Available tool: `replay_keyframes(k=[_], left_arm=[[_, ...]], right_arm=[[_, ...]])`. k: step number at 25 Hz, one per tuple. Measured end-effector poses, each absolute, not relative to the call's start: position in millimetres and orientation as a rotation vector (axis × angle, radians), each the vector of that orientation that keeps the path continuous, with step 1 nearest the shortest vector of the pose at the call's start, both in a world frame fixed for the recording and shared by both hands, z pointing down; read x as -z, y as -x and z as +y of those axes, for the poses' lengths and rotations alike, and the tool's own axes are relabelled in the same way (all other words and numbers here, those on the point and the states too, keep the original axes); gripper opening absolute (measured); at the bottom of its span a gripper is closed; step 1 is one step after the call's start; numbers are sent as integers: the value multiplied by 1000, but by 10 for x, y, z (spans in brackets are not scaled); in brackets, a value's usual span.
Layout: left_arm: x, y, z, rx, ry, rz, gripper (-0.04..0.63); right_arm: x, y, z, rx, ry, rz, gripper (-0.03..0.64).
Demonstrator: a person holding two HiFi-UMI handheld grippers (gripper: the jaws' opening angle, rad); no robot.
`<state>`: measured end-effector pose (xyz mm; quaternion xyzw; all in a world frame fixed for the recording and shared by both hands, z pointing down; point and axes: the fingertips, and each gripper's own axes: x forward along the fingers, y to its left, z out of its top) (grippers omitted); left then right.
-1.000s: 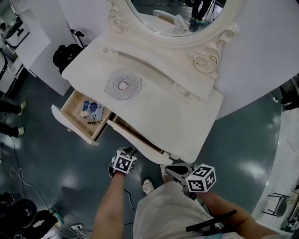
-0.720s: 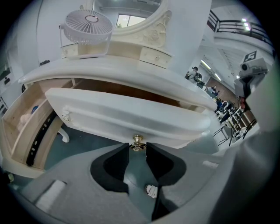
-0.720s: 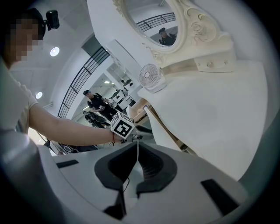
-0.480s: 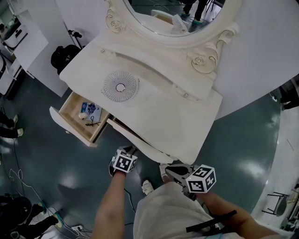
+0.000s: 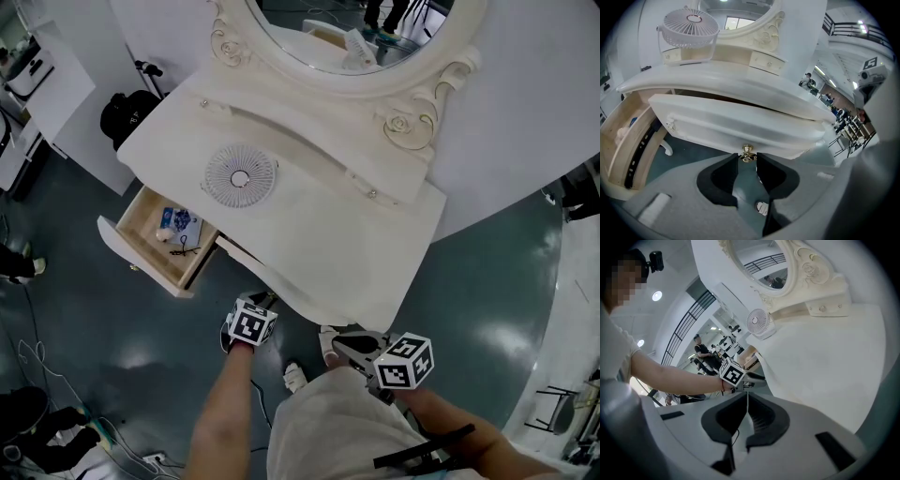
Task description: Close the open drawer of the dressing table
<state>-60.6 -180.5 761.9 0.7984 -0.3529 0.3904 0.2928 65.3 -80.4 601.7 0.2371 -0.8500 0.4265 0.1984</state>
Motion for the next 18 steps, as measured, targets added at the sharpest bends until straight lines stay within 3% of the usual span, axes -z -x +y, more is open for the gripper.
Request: replay_keyframes(k=[18], left_arm=[[-7602, 442, -2028, -1013, -2144, -939, 127]], right_arm=[[-6034, -712, -914, -1202, -679, -2363, 18]])
